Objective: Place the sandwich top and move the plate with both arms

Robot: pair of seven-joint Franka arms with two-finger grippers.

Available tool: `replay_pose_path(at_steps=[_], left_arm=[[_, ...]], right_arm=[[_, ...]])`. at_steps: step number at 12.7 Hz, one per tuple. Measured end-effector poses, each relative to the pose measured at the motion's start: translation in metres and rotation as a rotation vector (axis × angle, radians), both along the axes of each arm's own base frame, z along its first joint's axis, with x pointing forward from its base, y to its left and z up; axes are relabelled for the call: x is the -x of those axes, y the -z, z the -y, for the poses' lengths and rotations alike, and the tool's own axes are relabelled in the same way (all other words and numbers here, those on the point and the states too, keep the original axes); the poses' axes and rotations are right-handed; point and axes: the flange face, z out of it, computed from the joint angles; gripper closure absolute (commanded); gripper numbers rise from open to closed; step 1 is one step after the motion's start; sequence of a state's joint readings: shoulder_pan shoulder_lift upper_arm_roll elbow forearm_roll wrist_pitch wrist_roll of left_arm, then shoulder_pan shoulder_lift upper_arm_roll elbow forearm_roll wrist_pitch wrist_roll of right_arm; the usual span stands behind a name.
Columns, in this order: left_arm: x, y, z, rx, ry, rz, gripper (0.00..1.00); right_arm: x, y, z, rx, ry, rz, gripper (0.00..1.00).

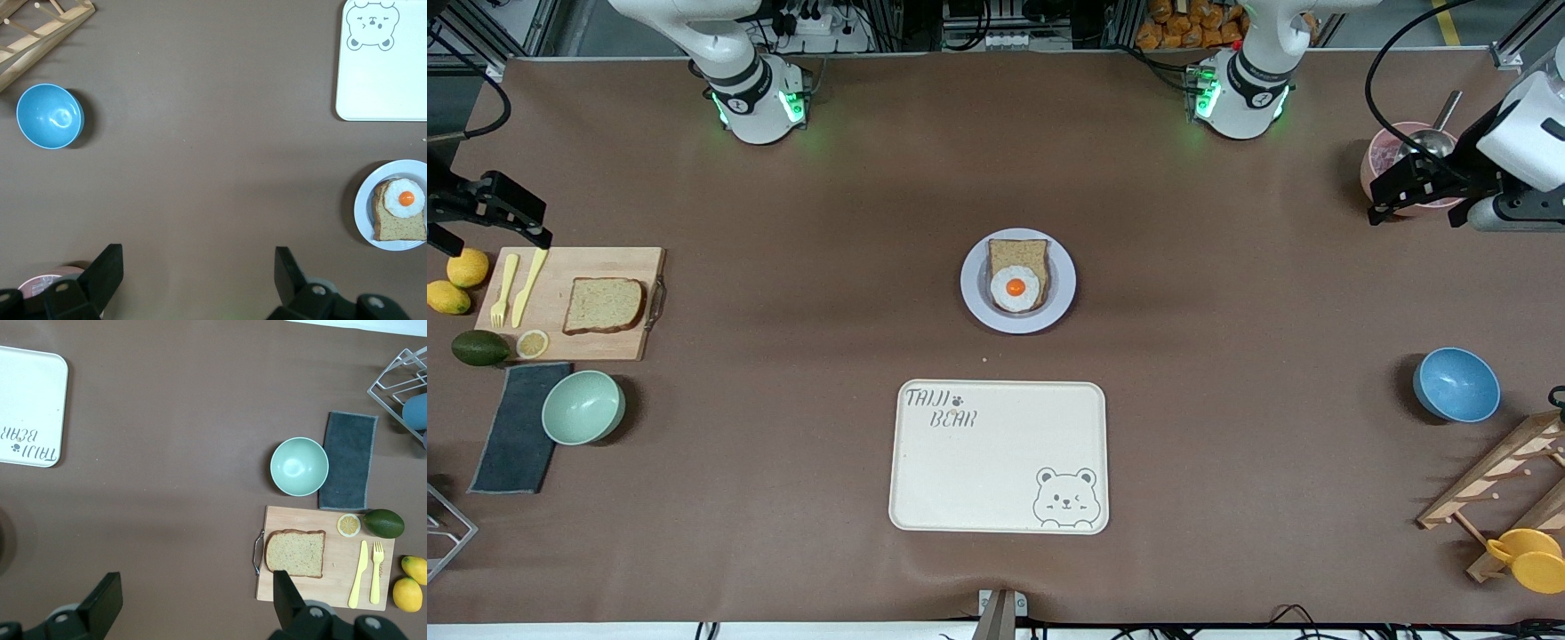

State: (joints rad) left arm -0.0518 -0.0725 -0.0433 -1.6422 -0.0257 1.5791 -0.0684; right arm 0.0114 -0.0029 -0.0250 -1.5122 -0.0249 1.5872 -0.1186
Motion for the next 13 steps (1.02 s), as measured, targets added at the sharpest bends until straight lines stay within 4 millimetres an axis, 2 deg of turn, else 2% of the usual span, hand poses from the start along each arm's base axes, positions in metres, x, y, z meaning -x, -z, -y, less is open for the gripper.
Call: replay_pose_path(at_steps=[6, 9, 11, 13], left_arm=[[0.002, 0.005, 0.017, -0.037, 0.04, 0.0, 0.0], [0.001, 0.007, 0.014, -0.039, 0.034, -0.006, 0.0], [-0.001, 0.019, -0.004, -0.027, -0.006, -0.031, 0.0], [-0.007, 0.048, -0.033, 0.022, -0.064, -0.086, 0.0]], right_arm=[[0.0, 0.001, 0.001, 0.0, 0.002, -0.002, 0.0], [-0.009, 0.016, 0.001, 0.0, 0.002, -0.031, 0.0], [-0.019, 0.035, 0.001, 0.001, 0.002, -0.065, 0.0], [-0.028, 0.054, 0.003, 0.005, 0.005, -0.097, 0.0]])
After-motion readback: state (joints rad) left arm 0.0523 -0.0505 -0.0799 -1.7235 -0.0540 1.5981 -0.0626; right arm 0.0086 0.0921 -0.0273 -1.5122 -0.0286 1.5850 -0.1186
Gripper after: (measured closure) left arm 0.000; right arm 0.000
